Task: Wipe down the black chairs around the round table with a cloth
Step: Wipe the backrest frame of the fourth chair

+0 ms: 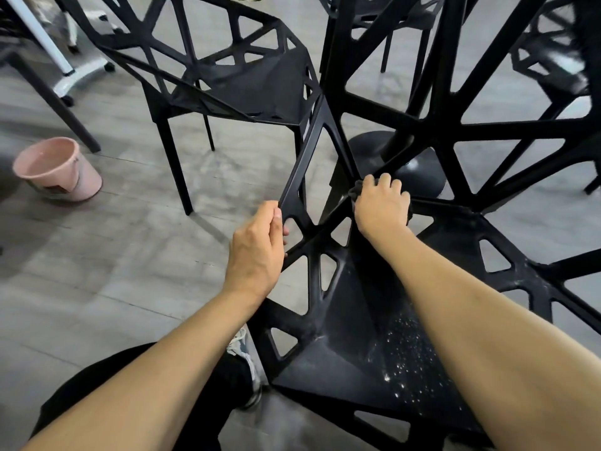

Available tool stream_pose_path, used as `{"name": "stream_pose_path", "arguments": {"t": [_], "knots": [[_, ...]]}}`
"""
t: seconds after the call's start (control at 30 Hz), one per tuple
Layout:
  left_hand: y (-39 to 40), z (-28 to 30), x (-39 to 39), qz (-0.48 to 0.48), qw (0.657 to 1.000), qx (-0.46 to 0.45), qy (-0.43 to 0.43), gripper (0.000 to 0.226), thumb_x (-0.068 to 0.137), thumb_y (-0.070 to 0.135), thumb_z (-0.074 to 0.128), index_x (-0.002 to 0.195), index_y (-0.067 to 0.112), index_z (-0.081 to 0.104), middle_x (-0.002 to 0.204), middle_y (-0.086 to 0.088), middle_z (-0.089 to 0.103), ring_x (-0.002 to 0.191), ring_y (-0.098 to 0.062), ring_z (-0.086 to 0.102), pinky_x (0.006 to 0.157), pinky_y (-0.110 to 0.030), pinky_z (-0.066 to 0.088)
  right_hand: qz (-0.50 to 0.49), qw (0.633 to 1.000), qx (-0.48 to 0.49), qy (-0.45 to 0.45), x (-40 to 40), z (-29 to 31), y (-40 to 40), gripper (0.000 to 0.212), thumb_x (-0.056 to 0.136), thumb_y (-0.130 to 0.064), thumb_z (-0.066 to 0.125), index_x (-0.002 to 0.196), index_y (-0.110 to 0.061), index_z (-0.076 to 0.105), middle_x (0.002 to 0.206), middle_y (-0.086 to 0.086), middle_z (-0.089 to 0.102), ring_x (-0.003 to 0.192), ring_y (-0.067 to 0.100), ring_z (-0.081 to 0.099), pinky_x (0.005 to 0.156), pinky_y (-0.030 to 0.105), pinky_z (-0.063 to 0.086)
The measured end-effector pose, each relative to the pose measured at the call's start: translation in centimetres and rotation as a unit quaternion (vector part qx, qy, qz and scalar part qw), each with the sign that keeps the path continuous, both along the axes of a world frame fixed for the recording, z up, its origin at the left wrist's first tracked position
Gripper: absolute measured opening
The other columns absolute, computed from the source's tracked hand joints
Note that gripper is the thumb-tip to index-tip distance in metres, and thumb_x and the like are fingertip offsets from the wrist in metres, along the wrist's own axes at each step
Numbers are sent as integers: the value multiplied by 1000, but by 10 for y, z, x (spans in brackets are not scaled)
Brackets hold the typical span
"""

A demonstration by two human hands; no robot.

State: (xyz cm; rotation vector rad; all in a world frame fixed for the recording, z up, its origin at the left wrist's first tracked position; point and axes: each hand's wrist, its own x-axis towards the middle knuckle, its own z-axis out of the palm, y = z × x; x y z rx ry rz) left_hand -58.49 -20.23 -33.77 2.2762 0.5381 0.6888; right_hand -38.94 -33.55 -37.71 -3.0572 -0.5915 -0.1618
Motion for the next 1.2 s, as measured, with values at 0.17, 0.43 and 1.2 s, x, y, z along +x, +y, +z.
{"name": "stream_pose_path", "arguments": {"t": [0.17,0.43,1.2], "knots": [[-2,5,1,2,1000,-12,-4,24,106,34,32,99,23,52,75,13,63,63,-6,65,58,-40,57,116,989,85,-28,-58,-1,21,29,92,-29,59,114,-9,57,112,17,55,98,39,55,69,46,47],[18,29,-10,-34,988,-109,107,23,105,28,45,116,32,66,91,11,74,83,-11,68,81,-31,53,105,916,388,12,-50,69,16,34,95,-34,57,125,-20,51,116,9,55,109,29,52,83,38,46],[69,52,-44,80,932,-346,74,34,96,-7,35,100,10,64,87,-9,70,63,-15,63,55,-22,55,283,921,255,-88,-206,34,60,34,89,-32,58,113,-10,68,113,16,58,102,38,49,86,48,45]]}}
